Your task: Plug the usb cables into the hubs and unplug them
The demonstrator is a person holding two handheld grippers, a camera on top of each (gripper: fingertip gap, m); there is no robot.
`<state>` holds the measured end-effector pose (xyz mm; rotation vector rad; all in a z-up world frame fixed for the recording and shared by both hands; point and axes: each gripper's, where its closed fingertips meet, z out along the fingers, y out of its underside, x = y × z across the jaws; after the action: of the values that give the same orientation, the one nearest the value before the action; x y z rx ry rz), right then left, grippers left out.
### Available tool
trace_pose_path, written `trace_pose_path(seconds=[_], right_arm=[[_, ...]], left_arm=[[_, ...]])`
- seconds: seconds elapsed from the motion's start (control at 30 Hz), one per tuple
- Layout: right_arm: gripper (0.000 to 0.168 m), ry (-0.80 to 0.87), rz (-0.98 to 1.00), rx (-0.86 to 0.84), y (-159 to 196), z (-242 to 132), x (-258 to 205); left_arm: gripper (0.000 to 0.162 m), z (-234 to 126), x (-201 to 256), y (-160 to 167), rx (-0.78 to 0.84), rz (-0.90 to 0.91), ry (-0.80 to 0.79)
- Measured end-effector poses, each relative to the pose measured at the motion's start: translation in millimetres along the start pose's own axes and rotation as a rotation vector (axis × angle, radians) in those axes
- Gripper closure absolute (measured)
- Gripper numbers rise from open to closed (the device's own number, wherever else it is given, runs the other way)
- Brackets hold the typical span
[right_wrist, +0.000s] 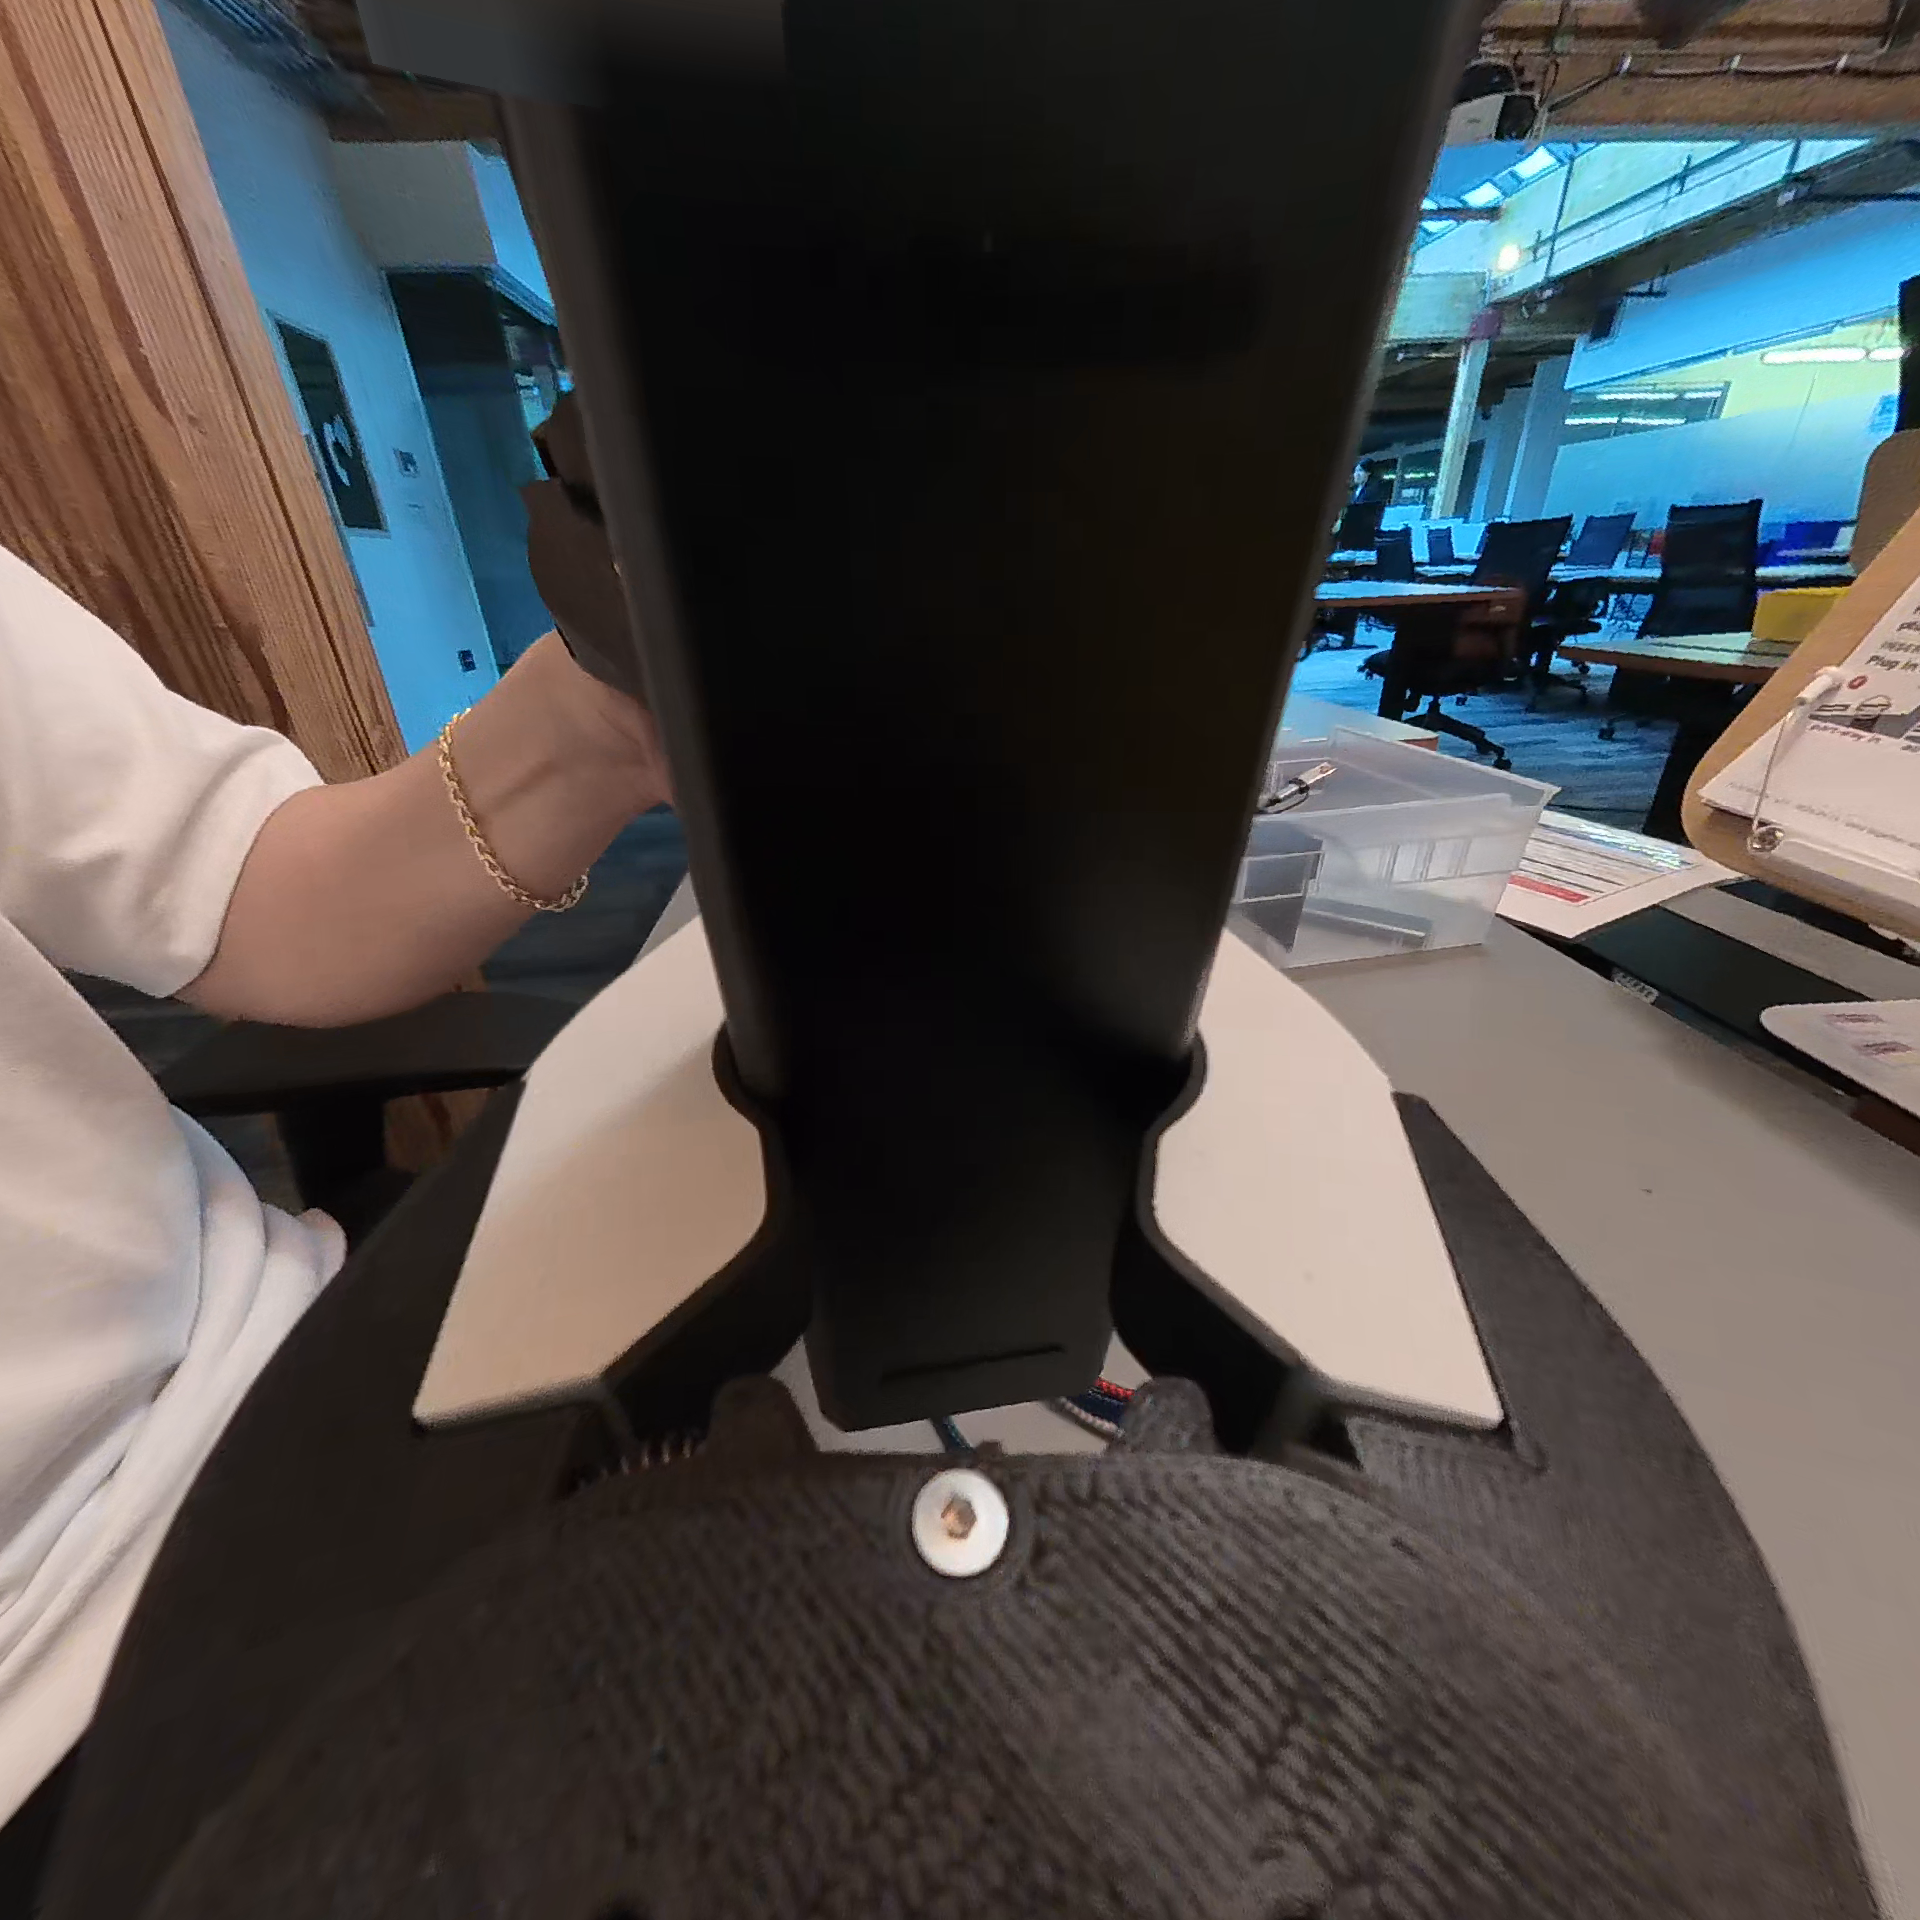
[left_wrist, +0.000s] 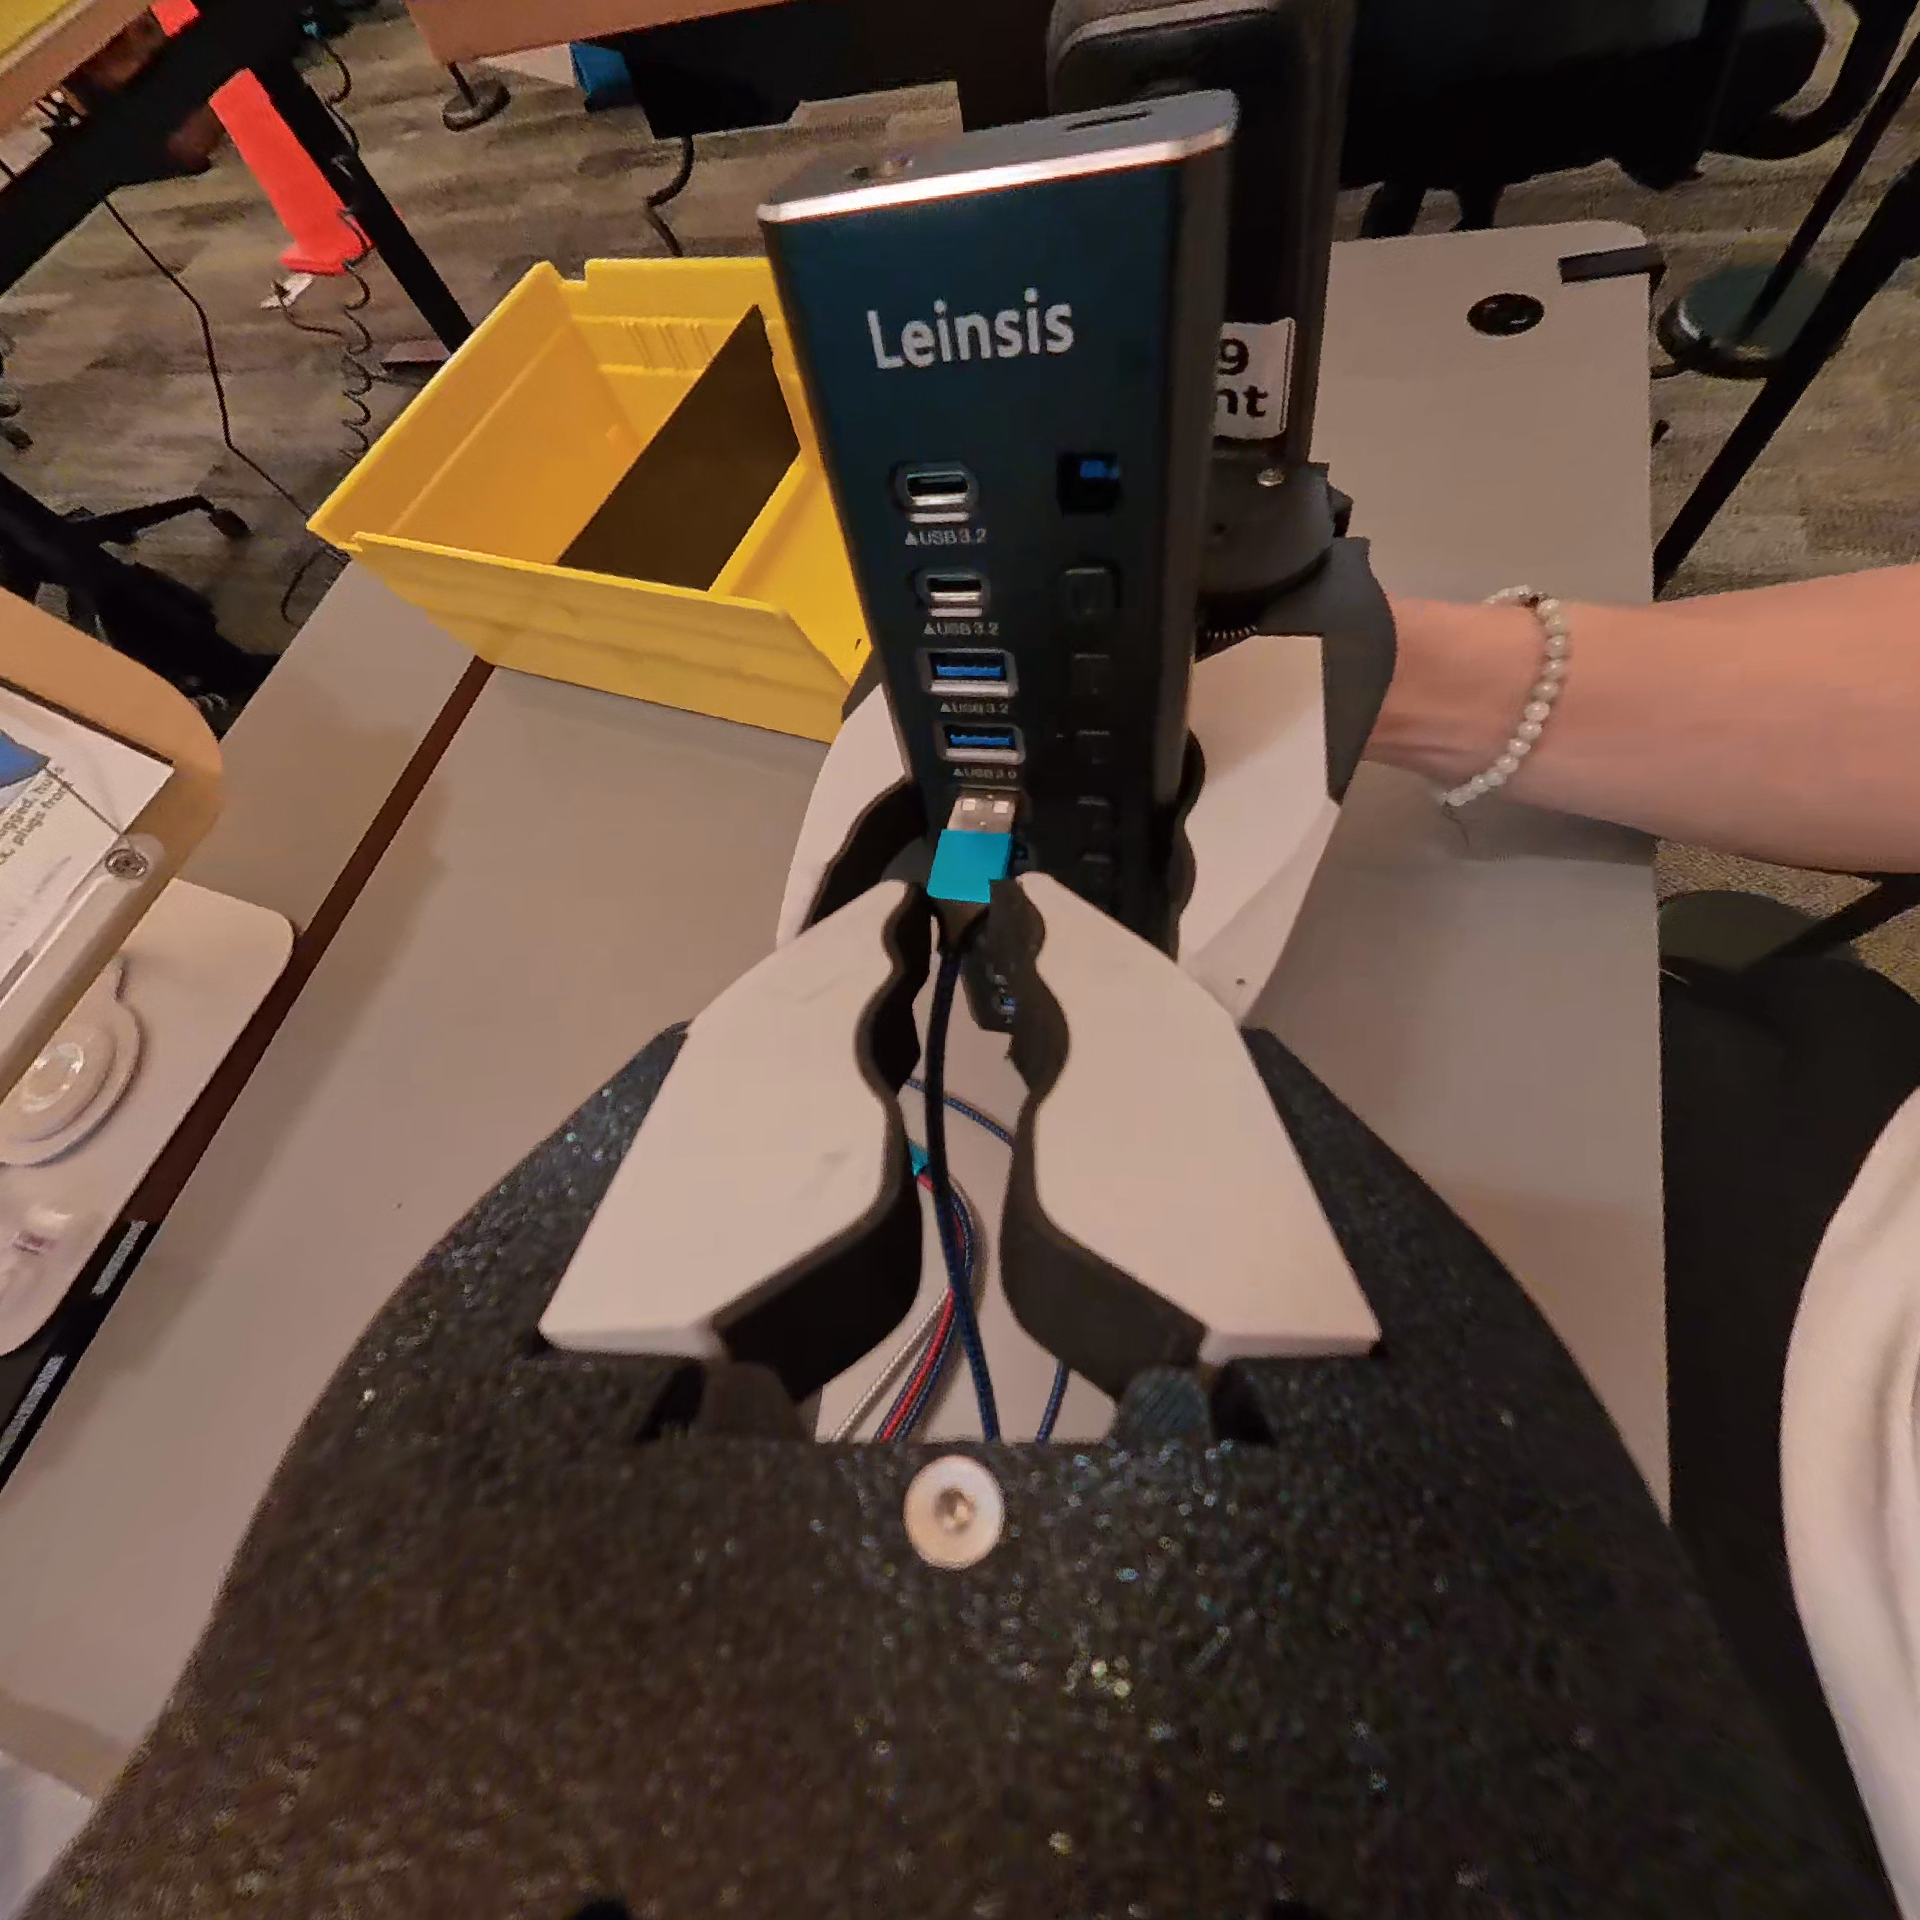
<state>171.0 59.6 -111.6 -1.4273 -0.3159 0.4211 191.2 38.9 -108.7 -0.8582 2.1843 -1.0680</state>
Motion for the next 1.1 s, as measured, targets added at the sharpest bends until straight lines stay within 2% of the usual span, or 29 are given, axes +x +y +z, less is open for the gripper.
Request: trace_pose_path(seconds=[0.23, 0.5, 0.63, 0.93, 1.1], right_arm=[[0.094, -0.023, 0.045, 0.011, 0.9, 1.6, -0.9], [0.094, -0.02, 0.041, -0.012, 2.8, 2.4, -1.9], [0.094, 0.008, -0.011, -0.099, 16.8, 4.4, 0.5], [0.094, -0.021, 0.035, 0.003, 1.7, 3.0, -2.9], [0.094, -0.031, 0.012, 0.015, 2.3, 3.1, -4.2]], left_arm=[[0.15, 0.0, -1.1, -0.4, 0.046, 0.03, 0.037], [0.149, 0.0, 0.4, -0.5, 0.168, -0.098, 0.113], [0.149, 2.8, -0.7, 13.0, 0.004, 0.082, 0.006], [0.149, -0.4, 0.5, -2.0, 0.17, -0.009, 0.07], [0.149, -1.1, 2.2, -1.2, 0.182, -0.02, 0.08]])
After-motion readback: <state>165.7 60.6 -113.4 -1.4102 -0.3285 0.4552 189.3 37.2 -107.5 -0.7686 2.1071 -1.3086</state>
